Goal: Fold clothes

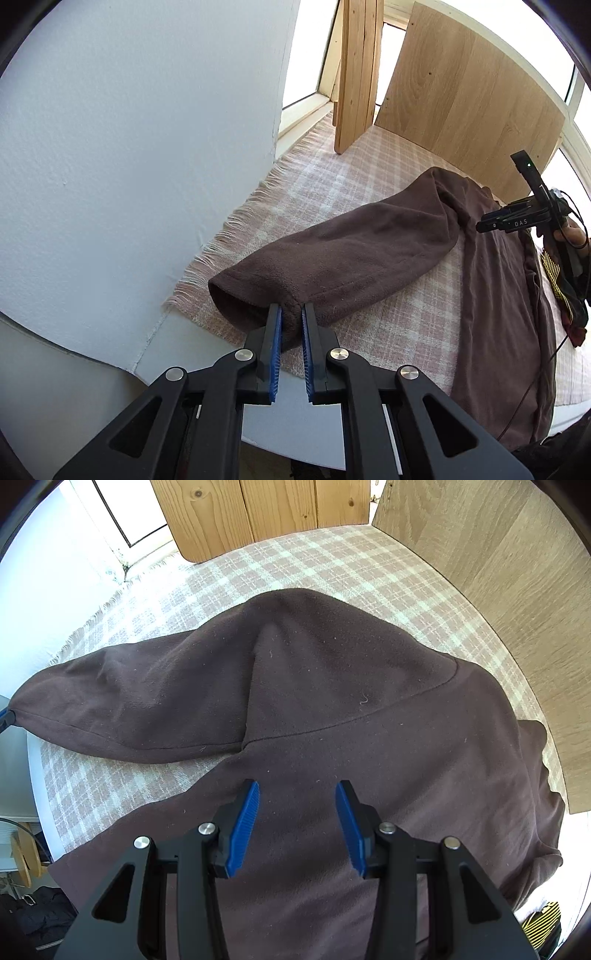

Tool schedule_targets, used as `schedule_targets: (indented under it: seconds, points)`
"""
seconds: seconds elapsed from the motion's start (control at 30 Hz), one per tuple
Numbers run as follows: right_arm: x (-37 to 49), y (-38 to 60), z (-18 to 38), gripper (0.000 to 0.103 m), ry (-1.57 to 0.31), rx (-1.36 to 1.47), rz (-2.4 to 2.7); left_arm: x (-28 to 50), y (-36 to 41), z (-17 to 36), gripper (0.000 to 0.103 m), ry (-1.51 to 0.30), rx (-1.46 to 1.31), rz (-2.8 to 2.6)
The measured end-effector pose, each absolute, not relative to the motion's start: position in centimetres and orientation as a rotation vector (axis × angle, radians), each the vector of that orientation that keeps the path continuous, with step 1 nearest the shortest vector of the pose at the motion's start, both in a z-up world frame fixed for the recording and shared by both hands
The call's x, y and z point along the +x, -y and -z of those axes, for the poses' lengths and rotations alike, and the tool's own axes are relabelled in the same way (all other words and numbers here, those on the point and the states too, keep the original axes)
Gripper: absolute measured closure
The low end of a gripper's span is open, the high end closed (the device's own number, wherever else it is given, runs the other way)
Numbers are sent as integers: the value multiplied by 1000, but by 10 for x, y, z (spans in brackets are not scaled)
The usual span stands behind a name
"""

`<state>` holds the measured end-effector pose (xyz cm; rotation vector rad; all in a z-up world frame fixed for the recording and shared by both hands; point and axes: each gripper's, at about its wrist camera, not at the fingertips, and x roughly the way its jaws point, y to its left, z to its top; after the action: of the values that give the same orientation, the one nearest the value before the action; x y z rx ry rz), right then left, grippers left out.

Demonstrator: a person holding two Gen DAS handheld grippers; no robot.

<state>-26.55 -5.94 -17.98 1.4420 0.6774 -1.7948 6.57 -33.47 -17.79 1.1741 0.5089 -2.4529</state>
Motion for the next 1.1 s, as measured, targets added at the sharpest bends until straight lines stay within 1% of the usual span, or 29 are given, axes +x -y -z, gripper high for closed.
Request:
schedule_targets:
  seconds: [0.13, 0.23, 0.3, 0.37, 0.47, 0.6, 0.67, 0.8, 0.93, 1.03, 1.1]
  points:
    - [-260, 58, 175, 60, -559, 1464, 1714, 65, 331, 165, 94, -388, 1164, 2468]
    - [-258, 64, 176, 60, -600, 1464, 1704, 65, 316, 165, 94, -265, 1165, 2521]
    - [-267, 63, 180, 60, -620, 1483, 1728, 62, 312, 188, 93, -200, 1279, 2473]
    - [-283, 61, 190, 60, -599, 1557, 1705, 68, 313, 212, 93, -248, 1367, 2439]
    - [-296, 57, 200, 60, -536, 1619, 1651, 75, 311, 231, 91, -253, 1422, 2399]
    - [-296, 56, 189, 60, -592, 1604, 1640, 80, 316, 234, 80, -322, 1461, 2354]
    - [-296, 54, 183, 60, -621, 1593, 1634, 90, 318, 229, 65, -341, 1447, 2332]
    - [-301, 47, 178, 60, -631, 1596, 1633, 97, 326, 205, 64, -349, 1371, 2330]
    - [-301, 42, 180, 60, -636, 1590, 1637, 65, 335, 190, 60, -242, 1310, 2374]
    - [-298, 39, 180, 60, -653, 1578, 1640, 37, 340, 199, 60, -129, 1372, 2381]
    - [-296, 35, 179, 60, -659, 1565, 1639, 26, 347, 210, 60, -123, 1416, 2378]
